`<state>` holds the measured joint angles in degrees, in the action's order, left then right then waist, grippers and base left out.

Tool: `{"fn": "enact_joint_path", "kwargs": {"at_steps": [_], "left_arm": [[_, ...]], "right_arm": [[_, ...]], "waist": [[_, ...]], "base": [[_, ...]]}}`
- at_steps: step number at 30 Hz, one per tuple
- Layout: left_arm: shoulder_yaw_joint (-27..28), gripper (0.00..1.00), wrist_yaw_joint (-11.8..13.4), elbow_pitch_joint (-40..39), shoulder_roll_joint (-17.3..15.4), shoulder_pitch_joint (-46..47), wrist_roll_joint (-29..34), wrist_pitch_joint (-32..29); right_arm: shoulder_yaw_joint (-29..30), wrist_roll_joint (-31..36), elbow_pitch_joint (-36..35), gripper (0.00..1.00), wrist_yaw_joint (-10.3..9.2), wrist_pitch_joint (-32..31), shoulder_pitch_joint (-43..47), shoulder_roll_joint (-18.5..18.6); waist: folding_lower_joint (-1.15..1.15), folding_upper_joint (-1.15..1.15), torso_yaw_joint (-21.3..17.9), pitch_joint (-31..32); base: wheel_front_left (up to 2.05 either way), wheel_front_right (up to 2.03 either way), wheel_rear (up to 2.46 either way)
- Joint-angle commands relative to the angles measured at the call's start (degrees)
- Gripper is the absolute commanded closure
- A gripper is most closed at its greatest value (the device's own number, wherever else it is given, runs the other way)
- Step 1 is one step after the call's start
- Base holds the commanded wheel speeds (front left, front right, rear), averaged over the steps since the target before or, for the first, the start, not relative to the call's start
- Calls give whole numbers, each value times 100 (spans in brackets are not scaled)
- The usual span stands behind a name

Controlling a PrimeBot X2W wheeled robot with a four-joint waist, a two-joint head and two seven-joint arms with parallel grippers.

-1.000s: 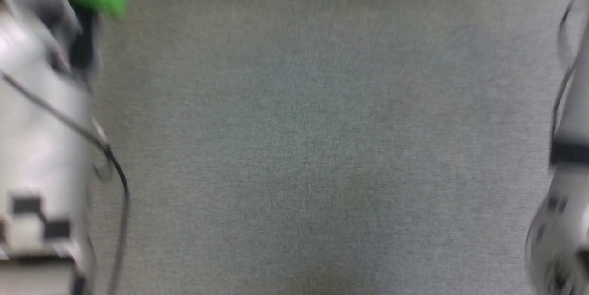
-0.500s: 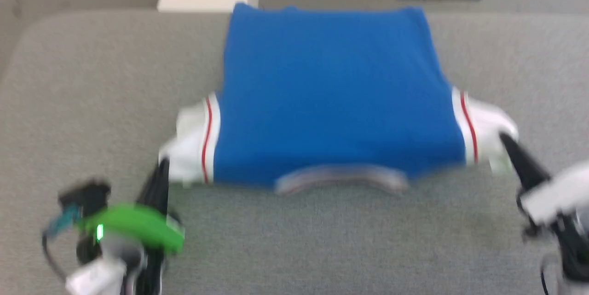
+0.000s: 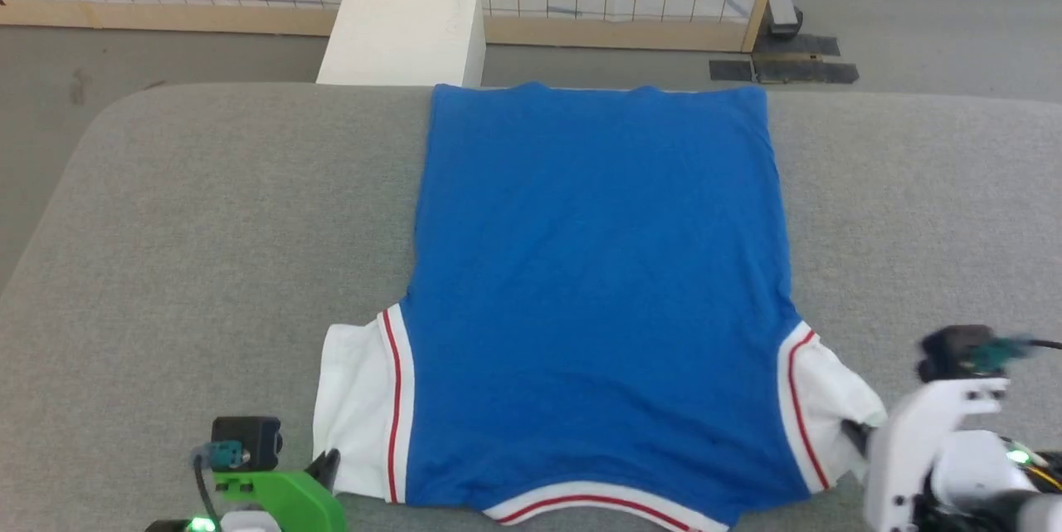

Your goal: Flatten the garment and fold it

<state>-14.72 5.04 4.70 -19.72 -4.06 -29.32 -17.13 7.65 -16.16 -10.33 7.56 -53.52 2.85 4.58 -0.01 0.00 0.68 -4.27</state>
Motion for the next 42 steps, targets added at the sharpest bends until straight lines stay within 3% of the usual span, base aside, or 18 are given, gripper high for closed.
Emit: {"fn": "enact_joint_path", "kwargs": {"at_steps": [1,9,10,11,12,17,24,30,36,42], "left_arm": [[-28,100,-72,124,13,174,29,25],[-7,100,-221,596,184,347,-148,323],[14,100,-230,632,211,344,-184,376],[27,100,-234,654,222,340,-197,425],[44,100,-243,675,245,326,-222,490],[103,100,-230,648,298,221,-291,688],[173,100,-125,388,298,46,-325,813],[243,100,16,-27,270,-49,-316,851],[198,100,-36,-463,178,237,-257,780],[233,100,-102,-875,129,573,-238,859]], "right_arm": [[-179,230,151,100,-8,-92,-145,57],[-571,722,1385,100,-8,-49,-195,44],[-577,736,1477,94,-8,84,-206,33],[-560,694,1541,76,-8,177,-209,17],[-503,591,1580,0,-8,317,-217,-11],[-143,-64,1197,0,-8,976,-203,-101],[493,-1100,-26,0,-8,1809,-178,-161],[768,-1625,55,0,-8,2514,-1004,-168],[921,-845,668,0,-8,2644,-2468,-147],[1203,112,1483,0,-8,2209,-4344,-53]], "waist": [[1,0,-12,-49],[1,0,11,-144],[1,0,13,-135],[1,0,8,-123],[1,0,3,-90],[1,0,-24,43],[1,0,-119,122],[1,0,-186,-177],[1,0,33,-1088],[1,0,279,-2200]], "base": [[0,0,0],[0,0,0],[0,0,0],[0,0,0],[0,0,0],[0,0,0],[0,0,0],[0,0,0],[0,0,0],[0,0,0]]}}
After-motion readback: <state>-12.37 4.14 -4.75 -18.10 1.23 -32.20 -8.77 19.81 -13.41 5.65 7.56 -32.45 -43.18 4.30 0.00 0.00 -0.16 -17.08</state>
